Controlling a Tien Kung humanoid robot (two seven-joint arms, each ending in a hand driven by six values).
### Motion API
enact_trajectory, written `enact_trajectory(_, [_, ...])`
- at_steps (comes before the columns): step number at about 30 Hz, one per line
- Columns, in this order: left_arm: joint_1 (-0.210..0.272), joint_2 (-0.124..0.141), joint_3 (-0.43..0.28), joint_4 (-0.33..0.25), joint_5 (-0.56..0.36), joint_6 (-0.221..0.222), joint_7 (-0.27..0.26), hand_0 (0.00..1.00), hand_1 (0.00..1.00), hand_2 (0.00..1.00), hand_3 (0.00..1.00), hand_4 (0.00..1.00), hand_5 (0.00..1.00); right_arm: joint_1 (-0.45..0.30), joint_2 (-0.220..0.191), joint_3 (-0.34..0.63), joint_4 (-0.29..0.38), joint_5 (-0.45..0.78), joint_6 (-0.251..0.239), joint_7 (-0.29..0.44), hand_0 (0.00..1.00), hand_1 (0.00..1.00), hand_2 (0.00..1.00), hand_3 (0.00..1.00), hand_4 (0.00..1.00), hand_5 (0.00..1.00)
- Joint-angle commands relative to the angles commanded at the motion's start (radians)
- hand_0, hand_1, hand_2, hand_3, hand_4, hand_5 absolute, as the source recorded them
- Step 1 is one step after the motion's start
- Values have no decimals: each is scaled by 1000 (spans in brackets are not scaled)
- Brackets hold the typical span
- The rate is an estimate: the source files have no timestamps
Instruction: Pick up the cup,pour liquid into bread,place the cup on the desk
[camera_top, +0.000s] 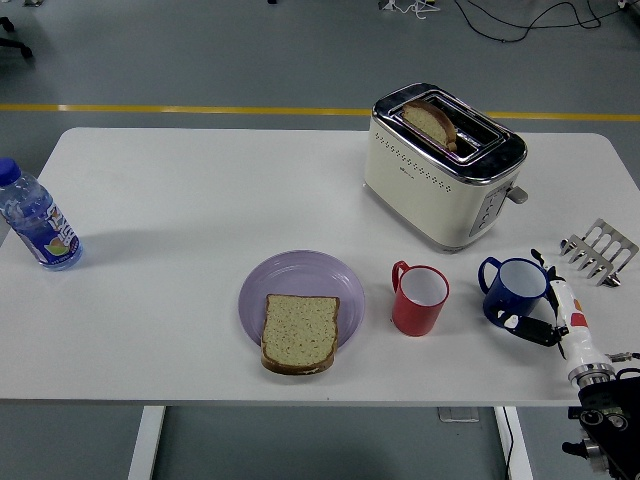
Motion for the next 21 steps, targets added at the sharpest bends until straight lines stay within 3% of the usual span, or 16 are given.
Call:
enact_trajectory(16, [-1,0,-2,0,3,0,0,668,735,737,628,394,998,-23,-7,43,58,10,18,-8,918,834,958,998,934,31])
enact_trajectory(21, [-2,1,-2,0,4,0,0,668,735,737,628,394,998,-47,-20,52,118,3,22,-17,918,834,958,998,934,31])
